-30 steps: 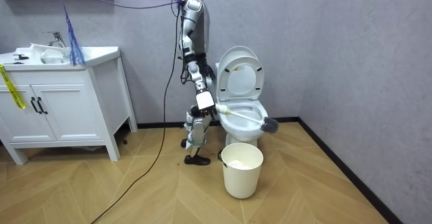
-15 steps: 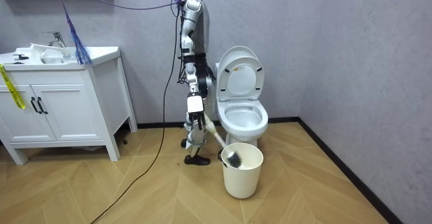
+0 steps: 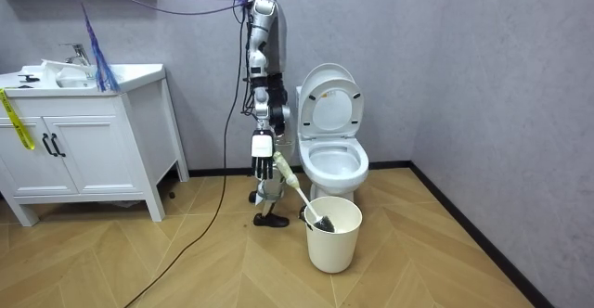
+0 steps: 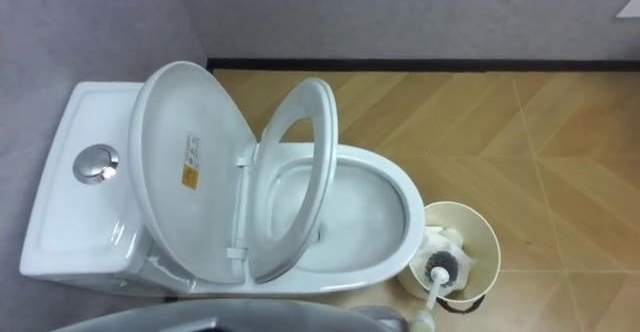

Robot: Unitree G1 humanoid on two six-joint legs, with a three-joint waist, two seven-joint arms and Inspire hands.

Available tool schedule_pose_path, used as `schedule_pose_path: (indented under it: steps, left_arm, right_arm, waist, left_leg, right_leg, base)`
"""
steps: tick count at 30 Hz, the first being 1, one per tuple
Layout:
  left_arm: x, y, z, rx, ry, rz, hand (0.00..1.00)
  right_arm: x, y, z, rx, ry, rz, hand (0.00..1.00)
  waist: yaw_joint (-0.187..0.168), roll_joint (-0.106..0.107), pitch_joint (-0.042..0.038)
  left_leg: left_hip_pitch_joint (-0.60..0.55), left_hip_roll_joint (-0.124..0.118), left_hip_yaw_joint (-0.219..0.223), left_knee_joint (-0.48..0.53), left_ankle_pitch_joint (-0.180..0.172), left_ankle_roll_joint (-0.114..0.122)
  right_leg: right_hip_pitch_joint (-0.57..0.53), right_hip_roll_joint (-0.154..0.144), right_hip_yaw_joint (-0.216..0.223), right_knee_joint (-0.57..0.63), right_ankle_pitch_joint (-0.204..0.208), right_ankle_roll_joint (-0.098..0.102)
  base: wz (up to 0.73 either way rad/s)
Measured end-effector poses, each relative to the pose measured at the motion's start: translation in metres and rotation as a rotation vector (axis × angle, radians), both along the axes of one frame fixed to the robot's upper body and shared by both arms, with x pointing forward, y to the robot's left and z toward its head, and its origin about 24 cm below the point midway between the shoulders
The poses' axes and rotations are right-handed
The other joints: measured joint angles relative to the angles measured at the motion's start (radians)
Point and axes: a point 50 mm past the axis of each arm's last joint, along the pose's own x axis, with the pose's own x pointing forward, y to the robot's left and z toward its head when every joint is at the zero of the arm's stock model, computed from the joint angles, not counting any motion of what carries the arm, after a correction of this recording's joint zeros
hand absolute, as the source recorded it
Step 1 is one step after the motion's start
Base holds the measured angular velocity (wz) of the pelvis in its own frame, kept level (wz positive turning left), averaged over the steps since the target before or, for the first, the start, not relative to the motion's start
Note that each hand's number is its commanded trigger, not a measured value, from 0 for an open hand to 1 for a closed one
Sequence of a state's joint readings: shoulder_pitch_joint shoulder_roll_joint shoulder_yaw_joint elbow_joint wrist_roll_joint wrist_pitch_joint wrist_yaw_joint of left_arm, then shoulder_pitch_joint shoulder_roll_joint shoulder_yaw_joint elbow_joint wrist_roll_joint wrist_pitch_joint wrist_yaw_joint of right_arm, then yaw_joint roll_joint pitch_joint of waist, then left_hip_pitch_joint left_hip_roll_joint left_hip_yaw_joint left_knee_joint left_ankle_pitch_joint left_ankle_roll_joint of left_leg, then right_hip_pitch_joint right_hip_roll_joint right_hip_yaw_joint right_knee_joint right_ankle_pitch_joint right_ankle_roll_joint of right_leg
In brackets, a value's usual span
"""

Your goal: Brush toilet

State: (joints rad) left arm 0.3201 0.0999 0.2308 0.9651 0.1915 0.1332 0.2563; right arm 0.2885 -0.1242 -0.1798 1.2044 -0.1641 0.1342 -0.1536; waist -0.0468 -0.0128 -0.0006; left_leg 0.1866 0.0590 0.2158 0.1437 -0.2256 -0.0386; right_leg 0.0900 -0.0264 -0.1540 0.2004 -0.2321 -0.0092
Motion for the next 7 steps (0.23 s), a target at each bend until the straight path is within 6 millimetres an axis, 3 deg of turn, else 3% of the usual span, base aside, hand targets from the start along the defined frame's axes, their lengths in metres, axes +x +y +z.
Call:
schedule_pose_path:
  steps: [7]
  left_arm:
    - [-0.0042,-0.0021,-0.0014,-0.027,0.026,0.006,0.00]
  right_arm:
    - [0.0008,0.0018,-0.0009,0.038,0.012,-0.006,0.00]
  waist:
    - [0.001,0.001,-0.0006]
  left_leg:
    - [0.005,0.001,-0.002,0.000,0.000,0.000]
  right_leg:
    - [0.001,-0.001,0.011,0.007,0.001,-0.001]
  base:
    - [-0.03]
